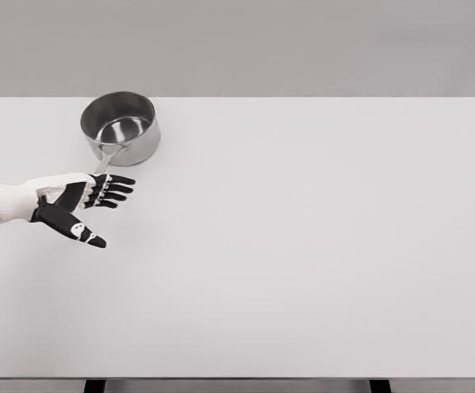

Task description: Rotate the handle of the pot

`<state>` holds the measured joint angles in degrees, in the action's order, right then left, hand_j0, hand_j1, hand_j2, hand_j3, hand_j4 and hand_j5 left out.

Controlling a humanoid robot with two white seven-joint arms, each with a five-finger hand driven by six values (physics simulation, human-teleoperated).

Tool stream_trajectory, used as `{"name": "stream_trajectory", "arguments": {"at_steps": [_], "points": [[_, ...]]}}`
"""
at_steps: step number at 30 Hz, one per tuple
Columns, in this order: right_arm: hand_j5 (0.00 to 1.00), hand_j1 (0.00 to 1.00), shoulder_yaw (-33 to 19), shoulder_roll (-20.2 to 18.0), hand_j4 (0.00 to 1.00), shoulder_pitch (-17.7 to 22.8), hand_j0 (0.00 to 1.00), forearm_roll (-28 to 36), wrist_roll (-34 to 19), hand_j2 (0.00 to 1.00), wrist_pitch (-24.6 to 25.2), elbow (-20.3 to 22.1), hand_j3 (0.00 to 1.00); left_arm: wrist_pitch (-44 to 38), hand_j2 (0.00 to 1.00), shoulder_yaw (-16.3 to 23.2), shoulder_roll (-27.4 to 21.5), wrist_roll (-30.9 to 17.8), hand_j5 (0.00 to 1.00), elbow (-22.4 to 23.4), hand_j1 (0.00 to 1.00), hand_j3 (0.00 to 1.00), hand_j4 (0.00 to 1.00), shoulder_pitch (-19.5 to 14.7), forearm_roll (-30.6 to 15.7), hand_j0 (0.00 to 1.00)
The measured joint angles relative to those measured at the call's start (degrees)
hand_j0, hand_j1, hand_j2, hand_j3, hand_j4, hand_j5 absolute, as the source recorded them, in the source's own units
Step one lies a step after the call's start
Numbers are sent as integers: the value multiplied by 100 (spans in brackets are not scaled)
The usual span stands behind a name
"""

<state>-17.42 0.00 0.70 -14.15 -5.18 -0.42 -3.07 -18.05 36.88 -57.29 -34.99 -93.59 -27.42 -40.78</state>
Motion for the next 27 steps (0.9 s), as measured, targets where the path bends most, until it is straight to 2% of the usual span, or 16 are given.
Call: {"name": "stream_trajectory", "arguments": {"at_steps": [27], "points": [[100, 100, -1, 0, 100, 0, 100, 0, 0, 100, -1, -1, 100, 27, 100, -134, -233, 0, 100, 231, 100, 100, 100, 9, 284, 100]]}}
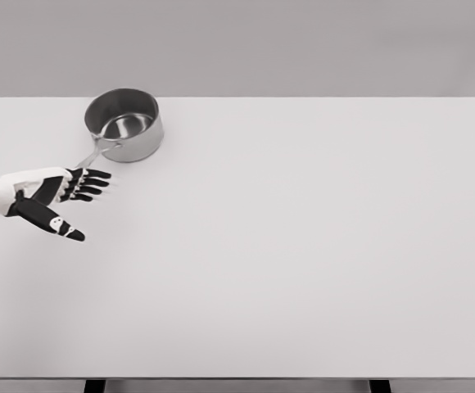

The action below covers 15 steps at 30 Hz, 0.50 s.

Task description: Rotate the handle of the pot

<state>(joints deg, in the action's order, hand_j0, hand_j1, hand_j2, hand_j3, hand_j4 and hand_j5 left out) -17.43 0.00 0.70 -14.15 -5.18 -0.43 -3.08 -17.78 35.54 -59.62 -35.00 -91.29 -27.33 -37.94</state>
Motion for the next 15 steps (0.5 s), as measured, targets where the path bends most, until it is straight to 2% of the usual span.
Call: {"name": "stream_trajectory", "arguments": {"at_steps": [15], "points": [[100, 100, 0, 0, 100, 0, 100, 0, 0, 100, 0, 1, 100, 8, 100, -125, -43, 0, 100, 363, 100, 100, 100, 26, 202, 100]]}}
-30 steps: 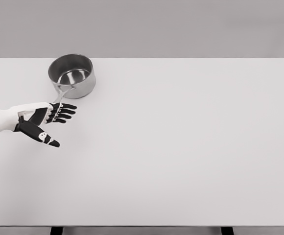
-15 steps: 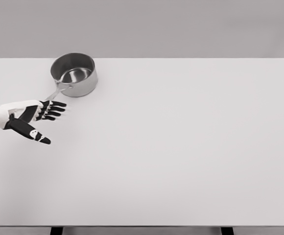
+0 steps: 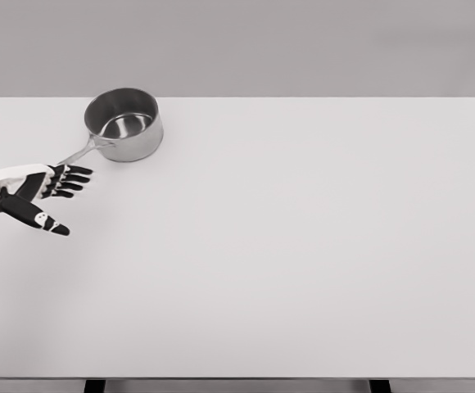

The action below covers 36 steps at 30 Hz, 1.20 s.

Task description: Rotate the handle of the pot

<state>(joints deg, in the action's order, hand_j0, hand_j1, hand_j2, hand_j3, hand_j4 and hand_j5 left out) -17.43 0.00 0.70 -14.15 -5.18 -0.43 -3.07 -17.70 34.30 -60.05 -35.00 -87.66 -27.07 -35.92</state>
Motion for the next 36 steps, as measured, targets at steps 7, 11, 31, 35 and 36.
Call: {"name": "stream_trajectory", "arguments": {"at_steps": [7, 11, 31, 35, 36], "points": [[100, 100, 0, 0, 100, 0, 100, 0, 0, 100, 0, -1, 100, 9, 100, -20, 2, 0, 100, 197, 100, 100, 100, -44, 65, 100], [100, 100, 0, 0, 100, 0, 100, 0, 0, 100, -1, 0, 100, 9, 100, -35, 10, 0, 100, 281, 100, 100, 100, -53, 132, 100], [100, 100, 1, 0, 100, 0, 100, 0, 0, 100, 1, 0, 100, 26, 100, -179, 7, 0, 100, 34, 100, 100, 100, -35, 327, 100], [100, 100, 1, 0, 100, 0, 100, 0, 0, 100, 0, 0, 100, 27, 100, -188, 3, 0, 100, -85, 100, 100, 100, -35, 325, 100], [100, 100, 1, 0, 100, 0, 100, 0, 0, 100, 0, -1, 100, 27, 100, -189, 0, 0, 100, -100, 100, 100, 100, -35, 325, 100]]}}
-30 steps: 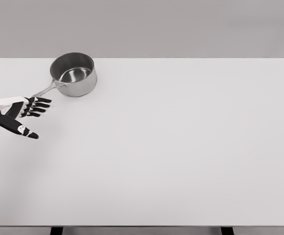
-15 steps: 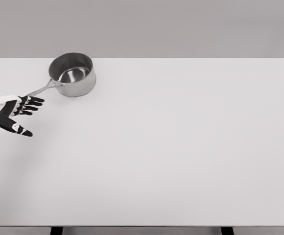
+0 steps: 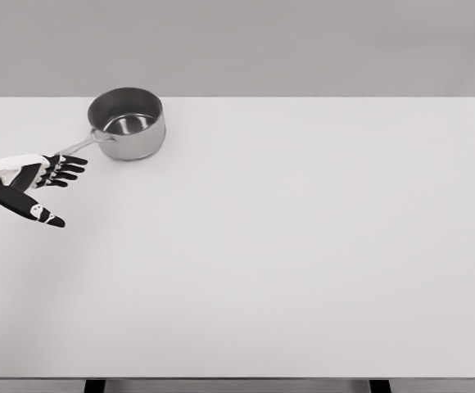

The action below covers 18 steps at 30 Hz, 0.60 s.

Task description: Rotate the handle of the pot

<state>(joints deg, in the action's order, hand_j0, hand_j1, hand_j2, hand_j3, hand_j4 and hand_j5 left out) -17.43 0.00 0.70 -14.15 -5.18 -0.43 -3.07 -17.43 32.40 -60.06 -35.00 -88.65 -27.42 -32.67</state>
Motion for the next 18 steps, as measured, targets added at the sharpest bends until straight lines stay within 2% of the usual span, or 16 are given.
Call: {"name": "stream_trajectory", "arguments": {"at_steps": [9, 18], "points": [[100, 100, 0, 0, 100, 0, 100, 0, 0, 100, 1, 1, 100, 3, 100, -3, -81, 0, 100, 34, 100, 100, 100, 26, 16, 100], [100, 100, -1, 0, 100, 0, 100, 0, 0, 100, 0, 0, 100, 13, 100, -3, -161, -1, 100, 89, 100, 100, 100, 228, 24, 100]]}}
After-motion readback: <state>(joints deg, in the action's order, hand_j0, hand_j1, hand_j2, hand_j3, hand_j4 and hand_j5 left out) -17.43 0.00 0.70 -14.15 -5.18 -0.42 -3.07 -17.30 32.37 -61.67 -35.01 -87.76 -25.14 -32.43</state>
